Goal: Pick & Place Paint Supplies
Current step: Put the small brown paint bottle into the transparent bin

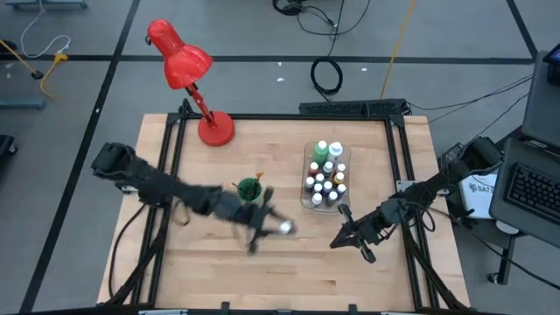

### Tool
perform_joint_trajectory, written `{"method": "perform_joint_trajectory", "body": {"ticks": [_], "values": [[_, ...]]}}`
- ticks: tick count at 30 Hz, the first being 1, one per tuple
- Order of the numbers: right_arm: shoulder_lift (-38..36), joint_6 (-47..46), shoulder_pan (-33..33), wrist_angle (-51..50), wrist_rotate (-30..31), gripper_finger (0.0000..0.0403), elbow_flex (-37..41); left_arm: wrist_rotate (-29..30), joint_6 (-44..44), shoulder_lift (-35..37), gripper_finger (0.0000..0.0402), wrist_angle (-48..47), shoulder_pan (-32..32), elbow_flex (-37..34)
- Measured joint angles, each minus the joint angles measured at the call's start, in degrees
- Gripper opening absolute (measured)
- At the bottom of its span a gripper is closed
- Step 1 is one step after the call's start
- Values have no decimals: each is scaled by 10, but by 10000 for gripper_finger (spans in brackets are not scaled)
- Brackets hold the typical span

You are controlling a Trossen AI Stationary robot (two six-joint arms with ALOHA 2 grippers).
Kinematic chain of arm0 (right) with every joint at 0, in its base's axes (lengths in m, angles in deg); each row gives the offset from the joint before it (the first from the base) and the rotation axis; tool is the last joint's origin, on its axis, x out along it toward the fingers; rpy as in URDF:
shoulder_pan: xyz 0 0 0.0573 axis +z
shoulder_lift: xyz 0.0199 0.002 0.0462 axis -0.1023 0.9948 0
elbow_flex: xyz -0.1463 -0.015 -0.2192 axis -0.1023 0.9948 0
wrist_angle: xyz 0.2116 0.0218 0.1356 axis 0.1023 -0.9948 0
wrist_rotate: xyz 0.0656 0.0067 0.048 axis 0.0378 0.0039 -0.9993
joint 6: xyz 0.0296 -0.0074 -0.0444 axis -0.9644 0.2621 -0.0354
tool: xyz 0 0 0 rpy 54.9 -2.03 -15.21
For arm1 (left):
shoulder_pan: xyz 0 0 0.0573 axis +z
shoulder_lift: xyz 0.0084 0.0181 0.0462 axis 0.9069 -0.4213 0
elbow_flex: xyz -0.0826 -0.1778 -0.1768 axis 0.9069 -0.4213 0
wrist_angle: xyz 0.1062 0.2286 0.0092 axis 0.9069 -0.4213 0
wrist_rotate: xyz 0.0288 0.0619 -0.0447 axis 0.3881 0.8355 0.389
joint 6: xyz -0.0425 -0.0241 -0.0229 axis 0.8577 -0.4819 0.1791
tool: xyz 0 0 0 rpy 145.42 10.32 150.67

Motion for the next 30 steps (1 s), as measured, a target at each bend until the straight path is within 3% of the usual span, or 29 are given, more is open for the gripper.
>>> {"method": "perform_joint_trajectory", "body": {"ticks": [7, 11, 20, 30], "values": [[-26, 12, 0, 4, 1, 8, 18, -92, -14, -85, 97, -11, 135, 70], [-55, 13, 0, 9, 4, 8, 44, -105, 29, -142, 97, 10, 174, 81], [-84, 12, -2, 80, 48, 8, 91, -128, 47, -200, 97, 59, 196, 94], [-84, 11, -1, 87, 46, 8, 93, -126, 29, -178, 97, 43, 191, 92]]}}
